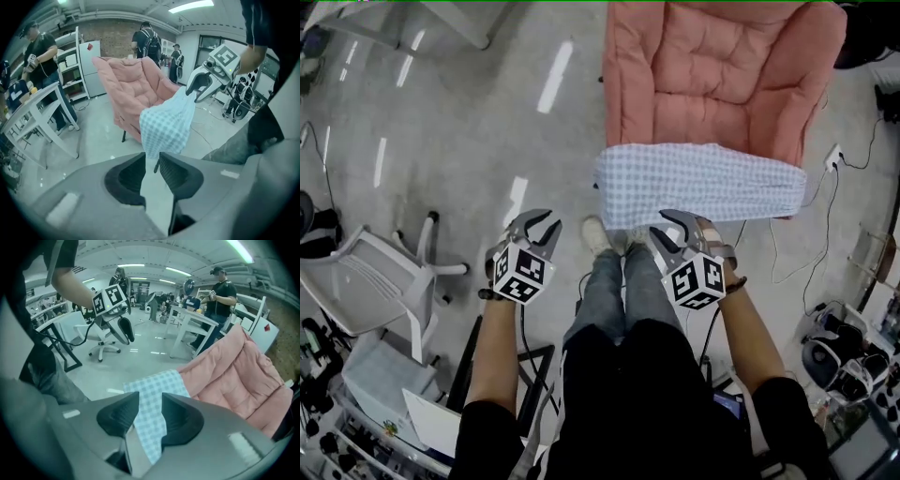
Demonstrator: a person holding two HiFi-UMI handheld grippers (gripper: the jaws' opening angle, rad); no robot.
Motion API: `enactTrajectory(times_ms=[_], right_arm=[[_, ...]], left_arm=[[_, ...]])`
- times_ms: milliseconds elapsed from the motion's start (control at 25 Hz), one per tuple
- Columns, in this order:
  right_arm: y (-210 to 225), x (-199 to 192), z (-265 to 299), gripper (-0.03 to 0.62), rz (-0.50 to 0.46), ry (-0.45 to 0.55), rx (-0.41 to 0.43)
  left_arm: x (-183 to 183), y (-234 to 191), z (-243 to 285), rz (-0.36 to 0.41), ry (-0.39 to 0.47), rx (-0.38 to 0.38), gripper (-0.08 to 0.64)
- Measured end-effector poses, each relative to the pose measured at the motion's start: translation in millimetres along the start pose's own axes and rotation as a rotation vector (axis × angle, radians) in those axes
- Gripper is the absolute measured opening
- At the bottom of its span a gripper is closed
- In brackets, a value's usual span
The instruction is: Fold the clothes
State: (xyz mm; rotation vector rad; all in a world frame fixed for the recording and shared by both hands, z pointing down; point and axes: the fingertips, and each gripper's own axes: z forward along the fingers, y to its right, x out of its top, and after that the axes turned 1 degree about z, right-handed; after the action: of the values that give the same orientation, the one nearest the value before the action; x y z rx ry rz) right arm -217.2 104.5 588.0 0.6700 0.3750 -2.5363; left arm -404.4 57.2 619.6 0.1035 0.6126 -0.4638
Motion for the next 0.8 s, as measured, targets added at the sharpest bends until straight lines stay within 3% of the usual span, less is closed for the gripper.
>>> enactTrajectory(times_ms=[160, 280, 520, 800], right_arm=[[29.6, 11.4, -44.7, 0.149, 0.128, 0.036, -0.07], [49.1, 22.0, -72.9, 0.149, 0.215, 0.067, -0.127], [86.9, 33.4, -113.3, 0.147, 0.316, 0.133, -0.224], [130.8, 14.8, -142.7, 0.147, 0.441, 0.212, -0.274]], left_arm=[[76.3, 18.9, -21.1, -0.029, 0.077, -0.05, 0.098], [134.2, 31.8, -37.1, -0.008, 0.126, -0.094, 0.098], [227.0, 33.0, -49.6, 0.142, 0.181, -0.129, 0.098], [310.6, 51.0, -22.6, 0.218, 0.175, -0.147, 0.118]])
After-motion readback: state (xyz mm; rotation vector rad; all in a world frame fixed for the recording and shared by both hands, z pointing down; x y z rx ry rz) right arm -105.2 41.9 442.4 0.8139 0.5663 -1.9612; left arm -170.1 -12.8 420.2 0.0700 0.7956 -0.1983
